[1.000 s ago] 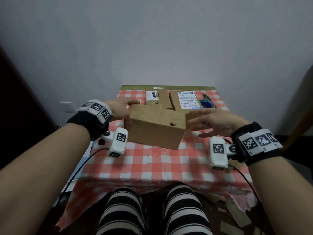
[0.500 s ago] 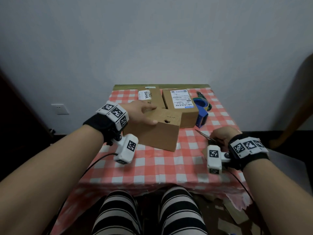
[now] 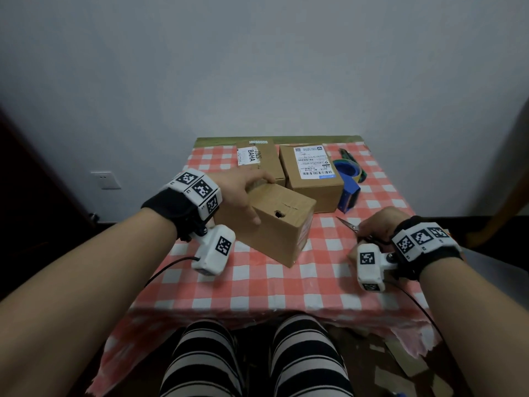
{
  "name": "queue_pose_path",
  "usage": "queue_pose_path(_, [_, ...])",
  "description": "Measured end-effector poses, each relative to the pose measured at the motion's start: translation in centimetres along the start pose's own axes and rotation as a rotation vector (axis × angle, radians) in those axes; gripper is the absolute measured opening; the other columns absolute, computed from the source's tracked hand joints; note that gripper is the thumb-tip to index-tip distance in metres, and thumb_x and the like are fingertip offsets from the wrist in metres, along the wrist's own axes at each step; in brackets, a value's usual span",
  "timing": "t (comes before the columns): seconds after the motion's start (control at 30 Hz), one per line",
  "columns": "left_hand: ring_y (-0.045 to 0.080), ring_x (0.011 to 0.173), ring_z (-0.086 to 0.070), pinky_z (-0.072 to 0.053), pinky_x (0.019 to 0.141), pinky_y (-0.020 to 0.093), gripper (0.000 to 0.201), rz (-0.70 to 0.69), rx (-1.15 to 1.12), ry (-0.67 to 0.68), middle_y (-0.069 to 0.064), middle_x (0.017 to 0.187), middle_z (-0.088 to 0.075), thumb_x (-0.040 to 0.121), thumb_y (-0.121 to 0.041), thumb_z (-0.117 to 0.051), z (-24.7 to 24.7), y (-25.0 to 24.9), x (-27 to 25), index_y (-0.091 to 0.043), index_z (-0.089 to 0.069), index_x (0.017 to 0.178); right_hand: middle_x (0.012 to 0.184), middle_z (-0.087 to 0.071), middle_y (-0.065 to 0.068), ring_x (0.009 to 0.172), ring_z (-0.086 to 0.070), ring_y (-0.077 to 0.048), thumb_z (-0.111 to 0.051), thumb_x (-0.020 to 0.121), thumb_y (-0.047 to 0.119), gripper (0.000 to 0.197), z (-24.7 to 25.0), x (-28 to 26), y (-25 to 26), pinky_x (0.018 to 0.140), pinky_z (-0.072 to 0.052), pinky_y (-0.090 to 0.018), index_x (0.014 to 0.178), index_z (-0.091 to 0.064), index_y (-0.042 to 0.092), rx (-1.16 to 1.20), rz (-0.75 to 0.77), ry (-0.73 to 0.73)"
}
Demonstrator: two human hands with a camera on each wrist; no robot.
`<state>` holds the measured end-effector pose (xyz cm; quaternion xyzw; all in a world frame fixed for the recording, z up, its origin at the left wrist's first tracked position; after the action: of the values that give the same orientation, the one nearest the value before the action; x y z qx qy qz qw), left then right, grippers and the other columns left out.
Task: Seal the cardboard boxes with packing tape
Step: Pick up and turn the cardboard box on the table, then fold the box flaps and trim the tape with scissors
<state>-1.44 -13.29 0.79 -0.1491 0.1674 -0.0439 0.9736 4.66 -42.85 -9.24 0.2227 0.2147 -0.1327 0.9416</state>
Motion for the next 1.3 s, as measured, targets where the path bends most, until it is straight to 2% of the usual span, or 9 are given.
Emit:
queue_pose_path(0.17, [0.022, 0.116, -0.044, -0.043, 0.096, 0.038, 0.089, 0.072, -0.033, -0.062, 0.002, 0.137, -0.039, 0.063, -0.037, -0.087, 0.5, 0.8, -0.6, -0.038, -0.038, 0.137, 0.109, -0.069, -0.016, 0.103, -0.064, -0.031, -0.083, 0.077, 0.022, 0.043, -0.1, -0.3, 0.3, 0.088, -0.052, -0.038, 0.111, -0.067, 0.0, 0.0, 0.019, 0.006])
queue_pose_path(0.37, [0.017, 0.102, -0.043, -0.039, 0.085, 0.031, 0.09, 0.152, -0.011, -0.093, 0.002, 0.132, -0.046, 0.062, -0.039, -0.088, 1.0, 1.8, -2.3, -0.028, -0.041, 0.137, 0.106, -0.07, -0.013, 0.093, -0.063, -0.026, -0.084, 0.074, 0.016, 0.041, -0.8, -0.8, 1.1, 0.074, -0.048, -0.028, 0.11, -0.071, 0.003, -0.054, 0.052, 0.002])
queue_pose_path(0.53, [0.019, 0.104, -0.048, -0.042, 0.082, 0.034, 0.089, 0.215, -0.019, -0.082, -0.003, 0.12, -0.048, 0.056, -0.037, -0.091, 1.0, 2.9, -3.2, -0.024, -0.042, 0.129, 0.109, -0.07, -0.014, 0.093, -0.062, -0.024, -0.076, 0.082, 0.017, 0.031, -0.5, -1.9, 2.4, 0.085, -0.05, -0.031, 0.109, -0.071, 0.003, -0.057, 0.12, 0.025])
queue_pose_path(0.6, [0.02, 0.103, -0.053, -0.045, 0.087, 0.035, 0.085, 0.22, -0.063, -0.08, -0.003, 0.116, -0.054, 0.056, -0.036, -0.091, 0.9, 3.0, -3.3, -0.023, -0.042, 0.123, 0.101, -0.069, -0.013, 0.083, -0.057, -0.021, -0.076, 0.083, 0.016, 0.022, -0.3, -2.3, 2.9, 0.078, -0.05, -0.029, 0.101, -0.069, 0.004, -0.032, 0.174, 0.023])
queue_pose_path(0.67, [0.02, 0.104, -0.053, -0.045, 0.091, 0.036, 0.087, 0.216, -0.079, -0.071, -0.004, 0.115, -0.054, 0.059, -0.037, -0.09, 0.8, 2.9, -3.4, -0.025, -0.039, 0.129, 0.078, -0.062, -0.007, 0.068, -0.052, -0.017, -0.076, 0.082, 0.009, 0.013, 0.1, -2.8, 3.5, 0.059, -0.044, -0.024, 0.08, -0.063, 0.01, 0.09, 0.233, 0.008])
queue_pose_path(0.77, [0.025, 0.117, -0.05, -0.041, 0.095, 0.034, 0.1, 0.165, -0.067, -0.045, 0.001, 0.136, -0.049, 0.068, -0.034, -0.085, 0.5, 2.3, -3.4, -0.04, -0.023, 0.146, 0.071, -0.055, -0.002, 0.069, -0.05, -0.019, -0.073, 0.083, 0.002, 0.024, 1.0, -3.1, 4.7, 0.059, -0.039, -0.026, 0.07, -0.057, 0.016, 0.251, 0.344, -0.033])
queue_pose_path(1.0, [0.029, 0.131, -0.038, -0.033, 0.101, 0.038, 0.093, 0.17, 0.038, 0.059, 0.002, 0.155, -0.029, 0.077, -0.044, -0.076, -0.1, 1.6, -3.4, -0.056, -0.014, 0.146, 0.085, -0.059, -0.008, 0.076, -0.051, -0.018, -0.067, 0.091, 0.011, 0.006, 1.7, -7.1, 8.7, 0.067, -0.04, -0.025, 0.086, -0.064, 0.009, 0.308, 0.573, 0.17])
queue_pose_path(1.17, [0.027, 0.128, -0.041, -0.035, 0.097, 0.035, 0.093, 0.159, 0.012, 0.031, 0.001, 0.149, -0.035, 0.075, -0.034, -0.08, 0.2, 1.2, -3.4, -0.051, -0.023, 0.146, 0.076, -0.053, -0.008, 0.06, -0.043, -0.015, -0.061, 0.096, 0.027, 0.023, 1.8, -9.2, 10.7, 0.051, -0.033, -0.023, 0.079, -0.06, 0.012, 0.15, 0.626, 0.17])
queue_pose_path(1.3, [0.026, 0.13, -0.038, -0.033, 0.095, 0.032, 0.092, 0.149, -0.033, 0.027, 0.0, 0.149, -0.034, 0.075, -0.028, -0.08, 0.3, 1.2, -3.3, -0.047, -0.025, 0.147, 0.081, -0.056, 0.0, 0.074, -0.048, -0.015, -0.051, 0.101, 0.031, 0.023, 1.2, -9.8, 11.5, 0.068, -0.04, -0.026, 0.098, -0.067, 0.014, -0.004, 0.653, 0.162])
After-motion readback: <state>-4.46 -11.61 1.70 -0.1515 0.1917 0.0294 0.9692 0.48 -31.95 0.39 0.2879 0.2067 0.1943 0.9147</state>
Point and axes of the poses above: each hand's wrist, its own x-axis towards the middle knuckle, its own z-axis out of the back of the hand, y = z × x, the point moved 5 cm from there along x, towards the middle knuckle
